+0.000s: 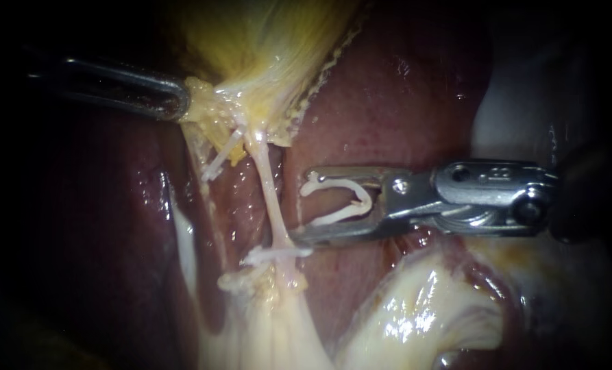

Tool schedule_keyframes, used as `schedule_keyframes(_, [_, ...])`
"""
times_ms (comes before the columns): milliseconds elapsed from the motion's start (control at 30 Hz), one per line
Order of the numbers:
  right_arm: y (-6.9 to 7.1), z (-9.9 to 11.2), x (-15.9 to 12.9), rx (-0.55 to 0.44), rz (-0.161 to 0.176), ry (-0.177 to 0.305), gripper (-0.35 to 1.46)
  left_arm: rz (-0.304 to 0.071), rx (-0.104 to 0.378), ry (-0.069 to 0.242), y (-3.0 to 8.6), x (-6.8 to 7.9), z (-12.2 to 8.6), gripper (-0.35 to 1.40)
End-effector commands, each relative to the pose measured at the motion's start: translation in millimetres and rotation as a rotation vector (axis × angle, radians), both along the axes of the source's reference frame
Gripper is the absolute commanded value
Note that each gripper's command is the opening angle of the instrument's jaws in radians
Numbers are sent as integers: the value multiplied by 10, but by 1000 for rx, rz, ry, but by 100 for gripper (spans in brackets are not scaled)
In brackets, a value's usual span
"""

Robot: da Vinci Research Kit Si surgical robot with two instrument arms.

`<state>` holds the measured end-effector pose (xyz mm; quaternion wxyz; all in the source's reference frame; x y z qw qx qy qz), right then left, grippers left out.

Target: Clipping second clip right tube

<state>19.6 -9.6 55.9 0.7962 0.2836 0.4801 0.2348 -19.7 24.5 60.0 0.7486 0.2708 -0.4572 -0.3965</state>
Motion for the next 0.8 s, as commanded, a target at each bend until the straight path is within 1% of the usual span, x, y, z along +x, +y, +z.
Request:
schedule_keyframes(33, [-1, 3, 2, 8, -1, 2, 48, 0, 0, 1, 0, 0, 0, -35])
schedule_keyframes(167, [-2, 14, 11, 75, 22, 32, 48, 0, 0, 1, 0, 0, 0, -35])
schedule_keyframes(233, [-2, 17, 16, 114, 40, 61, 48, -1, 0, 1, 0, 0, 0, -35])
schedule_keyframes(367, [-5, 21, 25, 176, 55, 90, 48, -1, 0, 1, 0, -1, 0, -35])
schedule_keyframes(433, [-9, 23, 29, 200, 57, 104, 48, -1, 0, 1, 0, -1, 0, -35])
schedule_keyframes(600, [-16, 24, 34, 234, 45, 137, 48, 1, 1, 0, -1, -2, 0, -35])
schedule_keyframes(700, [-18, 17, 35, 265, 43, 184, 48, 1, 1, 0, -1, -2, 0, -35])
schedule_keyframes(800, [-22, 8, 39, 285, 25, 220, 48, 1, 1, 0, -1, -2, 0, -35])
